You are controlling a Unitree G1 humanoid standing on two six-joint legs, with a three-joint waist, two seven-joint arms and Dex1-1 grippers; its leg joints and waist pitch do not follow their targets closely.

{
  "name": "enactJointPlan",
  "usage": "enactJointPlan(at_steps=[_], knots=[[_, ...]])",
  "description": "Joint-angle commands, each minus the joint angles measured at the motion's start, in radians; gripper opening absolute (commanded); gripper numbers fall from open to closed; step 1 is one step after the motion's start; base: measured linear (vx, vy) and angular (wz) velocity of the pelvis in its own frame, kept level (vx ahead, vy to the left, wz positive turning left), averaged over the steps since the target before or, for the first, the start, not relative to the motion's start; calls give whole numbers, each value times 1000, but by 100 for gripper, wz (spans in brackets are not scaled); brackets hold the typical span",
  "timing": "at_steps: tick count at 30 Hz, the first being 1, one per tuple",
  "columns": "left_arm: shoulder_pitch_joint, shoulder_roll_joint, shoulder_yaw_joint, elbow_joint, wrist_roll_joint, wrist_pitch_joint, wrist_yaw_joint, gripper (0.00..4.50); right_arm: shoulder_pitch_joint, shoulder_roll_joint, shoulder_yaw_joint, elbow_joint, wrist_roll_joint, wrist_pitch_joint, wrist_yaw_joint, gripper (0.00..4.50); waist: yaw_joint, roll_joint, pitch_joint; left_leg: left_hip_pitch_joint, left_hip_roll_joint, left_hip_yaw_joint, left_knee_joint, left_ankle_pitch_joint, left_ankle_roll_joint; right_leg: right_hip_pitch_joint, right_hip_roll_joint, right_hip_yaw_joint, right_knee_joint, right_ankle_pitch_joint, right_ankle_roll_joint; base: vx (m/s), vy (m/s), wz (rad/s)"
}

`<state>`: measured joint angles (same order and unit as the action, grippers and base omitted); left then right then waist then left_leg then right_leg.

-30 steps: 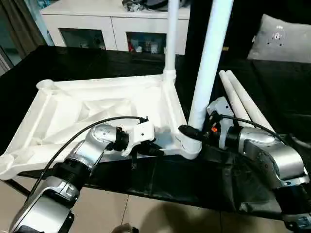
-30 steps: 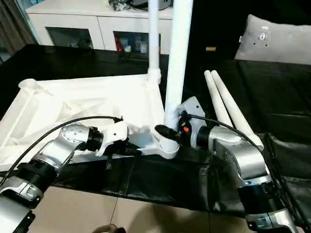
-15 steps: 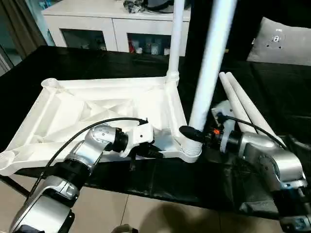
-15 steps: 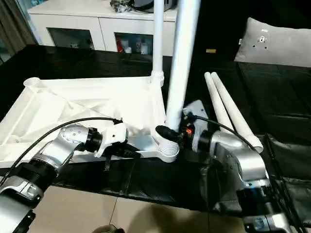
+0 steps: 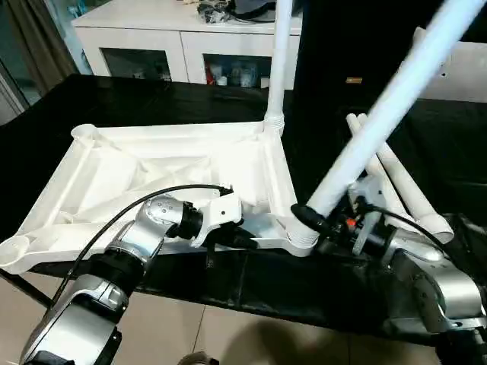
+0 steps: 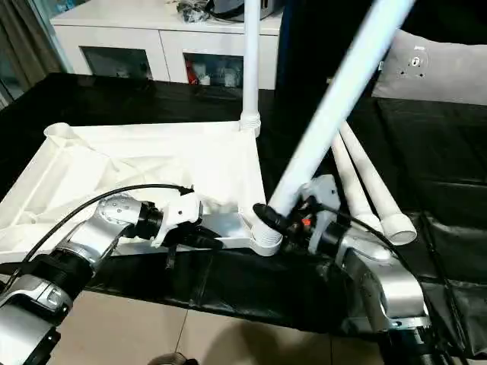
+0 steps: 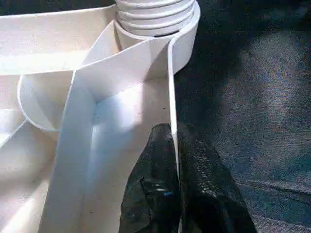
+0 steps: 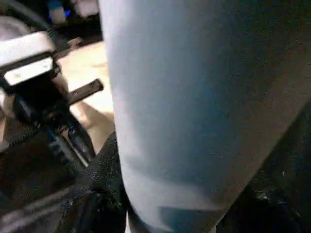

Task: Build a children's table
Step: Insert table leg to table base

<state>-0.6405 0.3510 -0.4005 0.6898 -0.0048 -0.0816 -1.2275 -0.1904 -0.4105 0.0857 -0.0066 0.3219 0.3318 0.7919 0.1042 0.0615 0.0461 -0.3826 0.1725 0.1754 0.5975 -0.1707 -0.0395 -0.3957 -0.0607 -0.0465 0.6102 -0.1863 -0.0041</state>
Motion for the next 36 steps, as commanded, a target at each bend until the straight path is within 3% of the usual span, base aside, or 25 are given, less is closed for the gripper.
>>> enactJointPlan(at_steps=[1,6,7,8,11,12,16,17,18,19,20,21,23,24,25,31,32,33,34,35,36], knots=[[-36,16,19,-7,10,-33,-5,0,39,-19,92,71,-96,36,7,189,-8,-3,-49,23,53,-26,-80,-328,-7,34,-83,43,-95,-363,-165,0,0,0],[-36,25,1,-16,24,-56,-33,0,4,-40,150,104,-124,51,41,189,-27,-6,-37,31,52,-30,-85,-405,-13,28,-86,43,-107,-480,-145,0,0,0],[-37,25,-2,-17,25,-60,-41,0,1,-45,159,108,-127,56,48,189,-27,-6,-35,32,52,-30,-86,-413,-15,27,-86,43,-109,-494,-141,0,0,0],[-38,25,-3,-18,25,-62,-43,0,1,-48,163,108,-127,62,51,189,-29,-9,-26,36,52,-31,-88,-439,-16,20,-86,45,-115,-530,-131,0,0,0],[-69,12,-2,18,27,-84,-48,0,6,-53,172,105,-117,99,67,189,-30,-10,-23,47,52,-34,-92,-472,-23,18,-87,45,-125,-576,-118,0,0,0],[-87,6,-1,39,30,-93,-44,0,14,-53,168,97,-109,107,68,189,-30,-6,-24,47,53,-35,-96,-463,-23,23,-87,46,-124,-550,-120,0,0,0],[-149,-15,11,108,32,-112,-42,0,47,-58,160,59,-93,129,58,189,-28,-6,-28,38,60,-33,-103,-410,-19,35,-85,50,-108,-358,-174,0,0,0],[-149,-15,11,108,32,-112,-42,0,47,-58,160,59,-93,129,58,189,-28,5,-26,35,58,-33,-103,-408,-18,35,-85,49,-107,-346,-178,0,0,0],[-190,-24,14,153,42,-132,-36,0,69,-60,157,28,-78,151,51,189,-31,9,-25,41,57,-27,-102,-422,-16,34,-80,49,-114,-321,-191,0,0,0],[-208,-28,17,175,46,-140,-31,0,76,-59,158,18,-78,153,47,189,-27,18,-27,45,58,-30,-101,-417,-22,36,-83,50,-107,-300,-201,0,0,0],[-229,-32,19,202,52,-150,-26,0,84,-58,158,6,-79,156,42,189,-27,9,-26,42,55,-25,-101,-392,-10,39,-83,50,-110,-274,-206,0,0,0],[-245,-36,22,221,55,-156,-20,0,91,-53,154,-4,-77,160,34,189,-27,22,-21,41,57,-26,-104,-401,-9,41,-84,48,-112,-285,-210,0,0,0],[-279,-40,22,270,67,-178,-8,0,104,-42,147,-21,-79,165,11,189,-26,31,-21,44,56,-29,-102,-404,-9,43,-85,48,-111,-302,-211,0,0,0],[-286,-40,22,282,70,-183,-5,0,106,-40,146,-25,-80,165,5,189,-28,26,-20,39,55,-30,-103,-400,-6,47,-88,47,-113,-322,-209,0,0,0],[-298,-41,26,300,76,-191,-5,0,111,-34,142,-33,-80,168,-13,189,-27,38,-19,37,54,-31,-103,-380,-2,48,-90,47,-112,-328,-205,0,0,0],[-266,-20,47,300,61,-183,-32,0,98,-8,128,-20,-99,171,-80,189,-31,33,-15,36,59,-30,-109,-384,1,44,-91,48,-116,-356,-205,0,0,0],[-231,-2,60,274,53,-167,-32,0,87,9,126,-7,-106,175,-106,189,-33,10,-15,35,59,-30,-112,-389,1,44,-91,48,-120,-381,-197,0,0,0],[-215,6,66,260,47,-159,-32,0,82,20,122,0,-111,176,-122,189,-33,26,-11,33,60,-33,-115,-392,-6,42,-95,49,-116,-407,-197,0,0,0],[-205,10,70,252,43,-154,-33,0,77,27,120,6,-114,177,-134,189,-37,27,-10,34,60,-33,-115,-401,-8,40,-95,48,-119,-421,-193,0,0,0],[-205,10,70,252,43,-154,-33,0,77,27,120,6,-114,177,-134,189,-41,22,-10,34,60,-33,-116,-410,-10,40,-94,48,-120,-432,-188,0,0,0],[-141,31,87,163,26,-104,-28,0,52,58,110,41,-127,172,-180,189,-48,7,-9,36,62,-37,-119,-427,-18,36,-97,50,-119,-463,-182,0,0,0]])
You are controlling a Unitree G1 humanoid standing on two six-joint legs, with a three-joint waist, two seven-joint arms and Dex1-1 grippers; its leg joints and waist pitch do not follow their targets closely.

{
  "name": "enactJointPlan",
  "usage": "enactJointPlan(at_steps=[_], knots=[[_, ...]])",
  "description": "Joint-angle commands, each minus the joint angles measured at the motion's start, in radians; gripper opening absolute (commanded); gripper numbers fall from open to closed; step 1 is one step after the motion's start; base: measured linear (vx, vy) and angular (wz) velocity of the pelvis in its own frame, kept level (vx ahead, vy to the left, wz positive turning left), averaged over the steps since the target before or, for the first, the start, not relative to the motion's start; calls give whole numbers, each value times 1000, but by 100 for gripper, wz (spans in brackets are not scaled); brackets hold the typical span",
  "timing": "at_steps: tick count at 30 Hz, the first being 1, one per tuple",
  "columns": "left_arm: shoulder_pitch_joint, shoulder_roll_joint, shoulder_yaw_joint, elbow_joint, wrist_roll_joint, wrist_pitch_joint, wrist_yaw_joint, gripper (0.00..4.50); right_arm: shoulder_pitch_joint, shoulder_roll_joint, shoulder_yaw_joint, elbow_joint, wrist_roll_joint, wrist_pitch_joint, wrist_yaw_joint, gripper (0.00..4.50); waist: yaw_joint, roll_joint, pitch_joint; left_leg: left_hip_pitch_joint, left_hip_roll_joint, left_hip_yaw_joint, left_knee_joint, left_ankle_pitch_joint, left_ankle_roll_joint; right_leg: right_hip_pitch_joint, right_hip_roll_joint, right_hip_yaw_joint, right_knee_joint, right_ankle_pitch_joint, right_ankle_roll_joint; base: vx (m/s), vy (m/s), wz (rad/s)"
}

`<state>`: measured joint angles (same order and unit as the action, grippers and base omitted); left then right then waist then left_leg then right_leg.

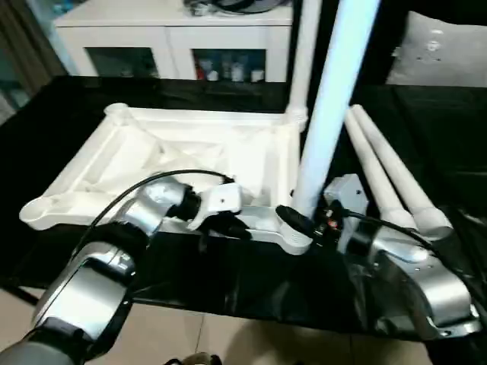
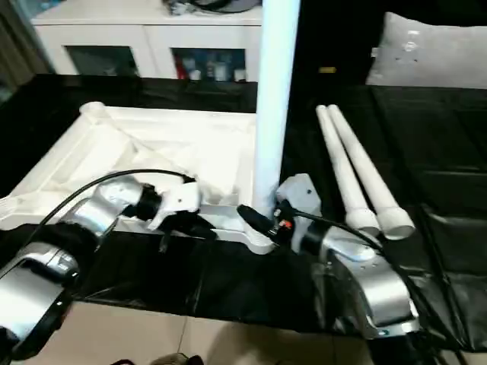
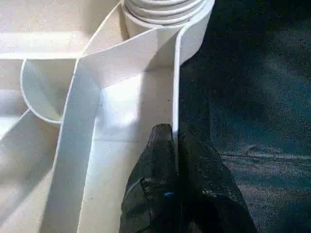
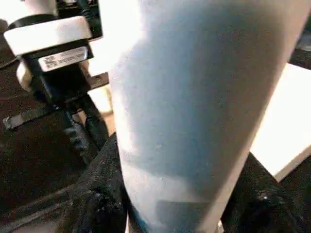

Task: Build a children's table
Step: Insert table leg to table base

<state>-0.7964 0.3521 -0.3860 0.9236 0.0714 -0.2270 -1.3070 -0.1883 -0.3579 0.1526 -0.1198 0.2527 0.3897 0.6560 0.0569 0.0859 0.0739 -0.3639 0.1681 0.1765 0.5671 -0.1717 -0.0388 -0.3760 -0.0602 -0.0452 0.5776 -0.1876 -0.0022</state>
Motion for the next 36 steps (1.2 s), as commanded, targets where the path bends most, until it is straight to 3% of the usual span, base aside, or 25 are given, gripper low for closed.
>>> enactJointPlan(at_steps=[1,2,3,4,5,6,7,8,11,14,15,17,21,25,28,30,32,34,36], knots=[[43,38,79,-113,-57,67,57,0,39,18,39,170,-64,109,-66,189,-3,-15,-38,14,69,-42,-90,-421,-24,18,-103,50,-79,-455,-192,0,0,0],[86,45,89,-190,-65,121,74,0,25,32,34,189,-70,104,-88,189,-16,-17,-31,3,64,-42,-96,-433,-22,17,-97,45,-86,-504,-171,0,0,0],[104,48,93,-221,-69,143,82,0,18,38,33,197,-73,102,-96,189,-16,-12,-39,8,70,-46,-94,-429,-31,19,-103,48,-79,-486,-173,0,0,0],[126,51,98,-261,-73,172,92,0,10,45,30,208,-76,99,-107,189,-28,-11,-33,8,68,-44,-95,-446,-32,10,-97,49,-81,-488,-172,0,0,0],[177,50,107,-358,-83,236,117,0,-5,59,27,225,-83,90,-126,189,-33,-19,-31,12,67,-42,-95,-464,-36,6,-96,49,-87,-507,-167,0,0,0],[248,39,120,-497,-90,337,166,0,-24,75,25,243,-90,70,-144,189,-41,-21,-29,6,70,-45,-97,-460,-40,7,-98,51,-80,-497,-178,0,0,0],[271,33,125,-542,-89,370,184,0,-29,80,25,247,-93,64,-148,189,-45,-18,-27,6,67,-44,-95,-467,-37,5,-96,49,-83,-514,-173,0,0,0],[303,23,128,-609,-83,422,208,0,-34,85,24,250,-94,61,-154,189,-48,-27,-29,15,64,-38,-90,-476,-31,-4,-91,51,-94,-544,-161,0,0,0],[351,8,124,-722,-67,506,242,0,-44,92,21,258,-96,56,-165,189,-44,-21,-33,14,64,-33,-87,-423,-14,-4,-90,56,-95,-504,-164,0,0,0],[412,-43,99,-927,-54,690,307,0,-65,99,15,293,-97,36,-170,189,-37,-31,-39,12,68,-28,-88,-383,-11,2,-85,56,-86,-415,-186,0,0,0],[415,-47,91,-945,-48,704,315,0,-68,99,15,299,-98,32,-168,189,-29,-29,-39,10,65,-25,-85,-359,-3,3,-83,55,-86,-389,-192,0,0,0],[415,-54,84,-961,-35,725,341,0,-72,103,13,309,-97,20,-168,189,-19,-32,-42,8,64,-24,-84,-334,-1,7,-81,54,-84,-359,-190,0,0,0],[403,-54,87,-946,-1,726,391,0,-70,112,3,304,-78,-3,-163,189,-18,-33,-43,6,61,-24,-83,-330,1,12,-80,52,-82,-328,-191,0,0,0],[384,-4,96,-916,16,637,395,0,-62,145,-71,268,-10,-74,-158,189,-14,-31,-50,7,61,-26,-82,-329,1,14,-82,51,-82,-334,-185,0,0,0],[354,19,119,-862,2,561,389,0,-68,169,-154,225,80,-130,-129,189,-13,-29,-61,3,58,-23,-74,-270,16,20,-79,49,-72,-224,-202,0,0,0],[342,18,142,-843,-38,550,359,0,-70,168,-183,196,125,-139,-101,189,-7,-25,-78,-4,57,-22,-58,-148,47,29,-77,46,-47,-31,-235,0,0,0],[338,22,151,-837,-66,538,327,44,-72,167,-206,176,161,-134,-80,189,-5,-23,-81,-9,56,-22,-49,-65,83,30,-75,41,-30,101,-263,0,0,0],[337,23,154,-835,-73,539,319,55,-73,167,-214,168,176,-129,-70,189,-3,-22,-85,-8,57,-22,-43,-43,103,31,-76,38,-24,149,-280,0,0,0],[335,21,172,-835,-126,524,296,67,-75,159,-234,138,232,-103,-37,189,1,-23,-83,-8,54,-18,-41,-67,114,32,-78,37,-29,117,-300,0,0,0]])
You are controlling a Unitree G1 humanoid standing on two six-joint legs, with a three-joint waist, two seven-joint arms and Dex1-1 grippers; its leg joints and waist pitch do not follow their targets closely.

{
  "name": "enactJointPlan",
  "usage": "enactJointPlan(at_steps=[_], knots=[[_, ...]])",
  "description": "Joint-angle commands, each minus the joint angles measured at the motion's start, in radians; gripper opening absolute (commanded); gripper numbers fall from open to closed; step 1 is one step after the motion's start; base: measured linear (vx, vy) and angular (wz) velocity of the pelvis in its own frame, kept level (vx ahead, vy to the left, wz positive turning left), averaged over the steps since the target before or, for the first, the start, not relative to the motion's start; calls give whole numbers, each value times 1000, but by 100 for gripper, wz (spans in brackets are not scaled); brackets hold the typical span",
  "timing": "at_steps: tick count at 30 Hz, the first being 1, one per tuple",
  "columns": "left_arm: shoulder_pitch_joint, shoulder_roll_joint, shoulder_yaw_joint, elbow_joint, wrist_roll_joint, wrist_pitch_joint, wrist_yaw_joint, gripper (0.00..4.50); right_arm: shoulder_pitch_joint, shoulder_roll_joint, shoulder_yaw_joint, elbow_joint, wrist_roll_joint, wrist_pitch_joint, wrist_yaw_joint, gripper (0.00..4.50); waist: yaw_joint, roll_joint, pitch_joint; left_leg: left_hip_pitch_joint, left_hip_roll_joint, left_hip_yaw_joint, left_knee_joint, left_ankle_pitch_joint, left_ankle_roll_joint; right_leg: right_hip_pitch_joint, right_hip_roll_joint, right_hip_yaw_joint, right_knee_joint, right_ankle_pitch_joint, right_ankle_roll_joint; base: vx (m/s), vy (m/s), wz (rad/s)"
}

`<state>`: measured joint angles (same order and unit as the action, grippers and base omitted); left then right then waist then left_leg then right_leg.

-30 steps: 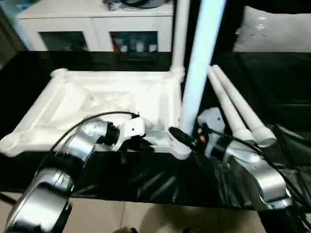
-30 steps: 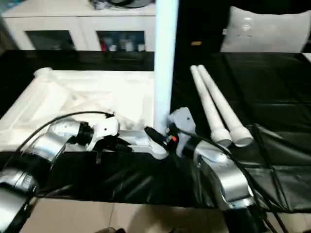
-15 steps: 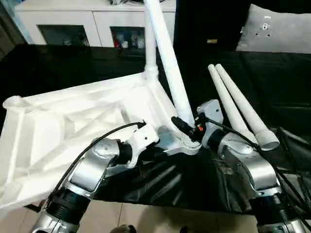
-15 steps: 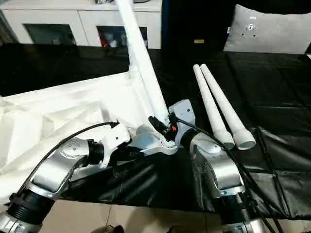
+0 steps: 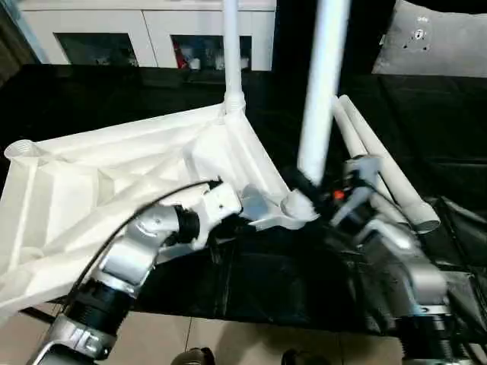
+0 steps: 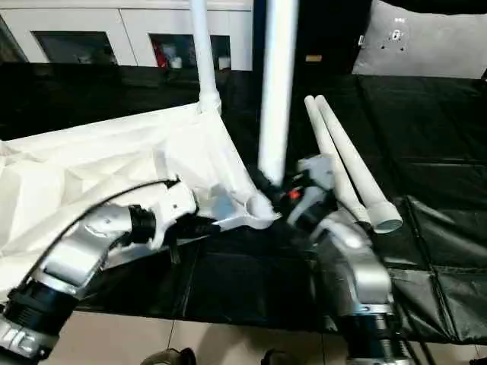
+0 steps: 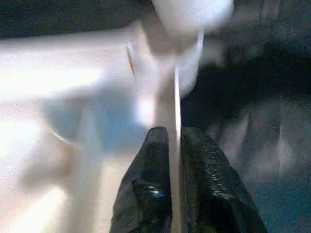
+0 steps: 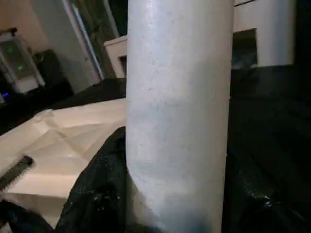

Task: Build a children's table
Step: Insert table leg to table base

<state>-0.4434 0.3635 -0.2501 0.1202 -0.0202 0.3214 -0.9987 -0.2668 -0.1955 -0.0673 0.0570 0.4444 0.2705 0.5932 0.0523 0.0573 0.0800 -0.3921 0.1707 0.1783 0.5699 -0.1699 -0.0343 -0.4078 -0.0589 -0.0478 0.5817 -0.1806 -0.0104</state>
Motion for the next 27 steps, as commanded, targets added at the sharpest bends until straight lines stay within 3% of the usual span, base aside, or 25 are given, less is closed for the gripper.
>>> enactJointPlan(at_steps=[1,3,6,7,11,17,21,27], knots=[[-21,5,50,-40,-77,-6,-33,78,2,-12,-19,-51,61,33,40,189,8,6,-88,21,52,-19,-44,-82,106,65,-81,40,-33,89,-294,0,0,0],[-24,1,60,-46,-105,9,-48,95,1,-17,-21,-58,73,45,49,189,13,5,-83,21,55,-18,-47,-115,94,63,-80,40,-37,17,-290,0,0,0],[-54,-25,112,-66,-189,78,-57,110,-2,-35,-17,-77,93,86,60,189,15,3,-75,26,55,-17,-52,-194,46,59,-81,43,-51,-163,-260,0,0,0],[-72,-40,132,-57,-200,91,-37,122,-4,-39,-13,-83,95,93,67,189,16,8,-76,27,54,-18,-51,-200,38,58,-81,43,-51,-184,-255,0,0,0],[-168,-123,231,-8,-291,180,74,153,1,-47,15,-120,114,130,94,189,18,0,-75,30,51,-19,-49,-249,10,54,-78,42,-61,-286,-220,0,0,0],[-226,-199,275,-33,-444,300,82,179,5,-38,48,-151,126,161,104,189,21,-3,-84,19,46,-19,-39,-181,35,58,-78,41,-52,-222,-222,0,0,0],[-232,-222,243,-45,-459,356,63,179,-1,-34,63,-162,126,175,105,189,26,0,-91,15,45,-19,-33,-124,58,62,-76,39,-48,-165,-224,0,0,0],[-236,-235,211,-36,-474,395,92,179,8,-54,93,-184,101,174,117,189,37,3,-90,19,46,-19,-32,-138,55,59,-74,38,-52,-193,-216,0,0,0]])
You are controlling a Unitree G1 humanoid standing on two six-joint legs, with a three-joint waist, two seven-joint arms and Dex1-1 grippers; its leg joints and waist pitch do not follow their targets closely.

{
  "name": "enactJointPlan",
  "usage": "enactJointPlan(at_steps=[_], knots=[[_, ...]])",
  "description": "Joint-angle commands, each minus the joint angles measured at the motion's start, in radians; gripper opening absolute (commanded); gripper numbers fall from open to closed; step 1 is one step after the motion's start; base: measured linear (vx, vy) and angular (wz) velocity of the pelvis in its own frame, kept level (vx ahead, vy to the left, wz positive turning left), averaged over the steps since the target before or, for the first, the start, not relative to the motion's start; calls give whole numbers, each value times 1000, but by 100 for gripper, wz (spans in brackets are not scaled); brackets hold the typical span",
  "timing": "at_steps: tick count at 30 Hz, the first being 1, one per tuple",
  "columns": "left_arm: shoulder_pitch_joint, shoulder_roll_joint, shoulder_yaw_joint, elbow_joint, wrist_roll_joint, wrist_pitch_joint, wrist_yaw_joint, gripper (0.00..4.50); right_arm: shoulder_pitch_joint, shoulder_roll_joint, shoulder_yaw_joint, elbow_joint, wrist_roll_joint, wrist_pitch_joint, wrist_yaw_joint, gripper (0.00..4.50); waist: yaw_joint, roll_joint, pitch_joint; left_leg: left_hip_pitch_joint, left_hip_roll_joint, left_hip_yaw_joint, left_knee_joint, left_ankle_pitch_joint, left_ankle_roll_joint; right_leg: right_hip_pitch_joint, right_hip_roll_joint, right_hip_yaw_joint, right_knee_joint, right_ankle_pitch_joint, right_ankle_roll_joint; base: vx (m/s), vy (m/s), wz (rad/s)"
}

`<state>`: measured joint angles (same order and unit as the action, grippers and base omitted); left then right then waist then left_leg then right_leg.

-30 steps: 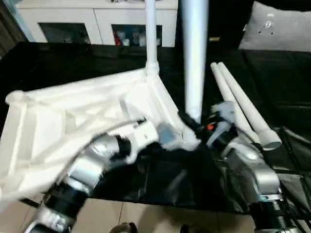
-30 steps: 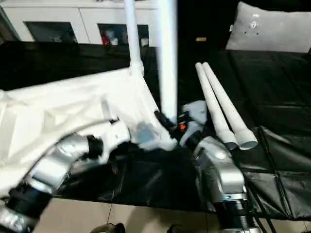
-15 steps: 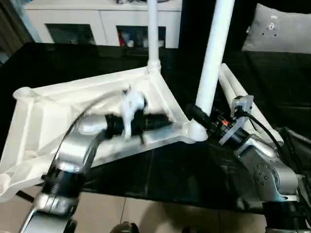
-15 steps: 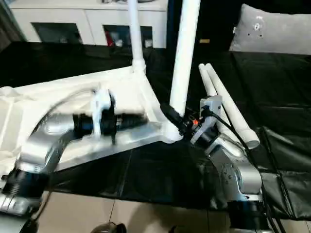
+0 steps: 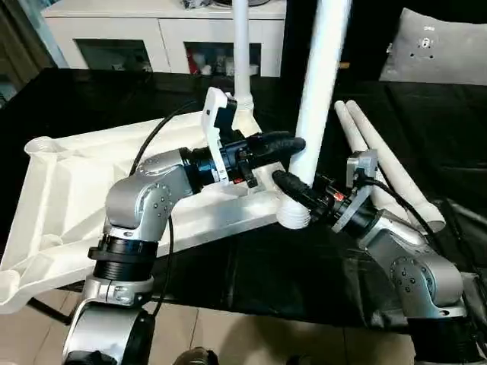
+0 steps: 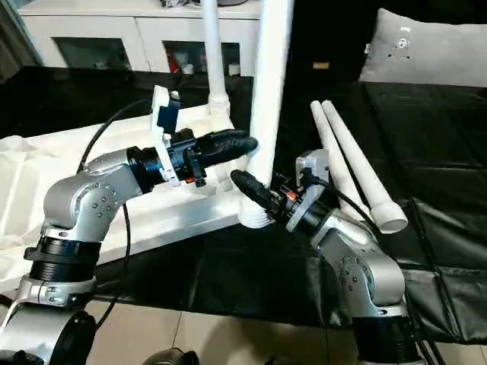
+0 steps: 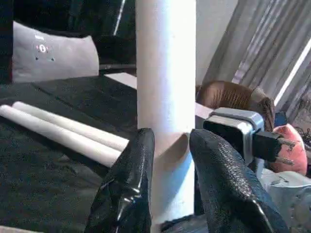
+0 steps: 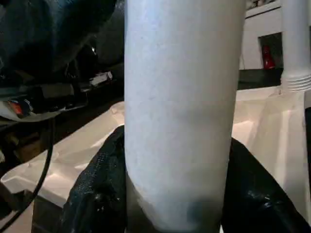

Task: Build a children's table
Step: Insert table leg to table base

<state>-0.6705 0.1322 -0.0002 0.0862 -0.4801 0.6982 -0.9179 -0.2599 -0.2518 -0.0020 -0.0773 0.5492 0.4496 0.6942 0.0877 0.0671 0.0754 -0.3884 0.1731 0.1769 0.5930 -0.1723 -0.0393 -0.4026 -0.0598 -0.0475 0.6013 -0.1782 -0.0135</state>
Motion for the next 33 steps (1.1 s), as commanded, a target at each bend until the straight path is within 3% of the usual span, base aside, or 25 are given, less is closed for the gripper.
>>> enactJointPlan(at_steps=[1,6,8,12,18,26,28,33], knots=[[-9,-3,-42,2,-11,14,15,179,3,2,29,-52,-7,-7,17,189,3,-7,-85,16,44,-17,-55,-139,58,54,-73,38,-71,-200,-211,0,0,0],[-15,-7,-36,2,-35,51,2,179,3,-13,53,-45,-59,-37,18,189,5,-4,-87,14,42,-18,-55,-139,48,55,-74,37,-71,-218,-197,0,0,0],[1,17,-66,-24,-43,60,-60,179,3,-25,69,-34,-89,-55,19,189,4,-5,-87,15,43,-19,-56,-141,50,53,-73,37,-72,-226,-192,0,0,0],[35,75,-126,-52,-45,8,-183,179,12,-36,86,-41,-83,-55,55,189,2,-4,-88,14,43,-19,-54,-135,62,54,-74,38,-71,-219,-193,0,0,0],[12,86,-130,-3,-16,-34,-187,179,24,-40,101,-49,-90,-72,77,189,1,0,-86,18,43,-20,-57,-175,50,51,-73,37,-76,-267,-186,0,0,0],[13,136,-195,31,75,-121,-211,179,35,-71,132,-50,-131,-89,99,189,1,0,-89,16,43,-20,-56,-164,44,53,-73,38,-73,-248,-180,0,0,0],[8,156,-225,67,126,-184,-219,179,40,-82,147,-52,-147,-104,113,189,2,-2,-89,16,42,-20,-55,-164,47,53,-74,39,-75,-257,-171,0,0,0],[11,183,-235,72,75,-173,-335,179,41,-87,157,-52,-150,-114,130,189,2,-5,-91,16,43,-19,-53,-152,54,52,-75,38,-69,-245,-186,0,0,0]])
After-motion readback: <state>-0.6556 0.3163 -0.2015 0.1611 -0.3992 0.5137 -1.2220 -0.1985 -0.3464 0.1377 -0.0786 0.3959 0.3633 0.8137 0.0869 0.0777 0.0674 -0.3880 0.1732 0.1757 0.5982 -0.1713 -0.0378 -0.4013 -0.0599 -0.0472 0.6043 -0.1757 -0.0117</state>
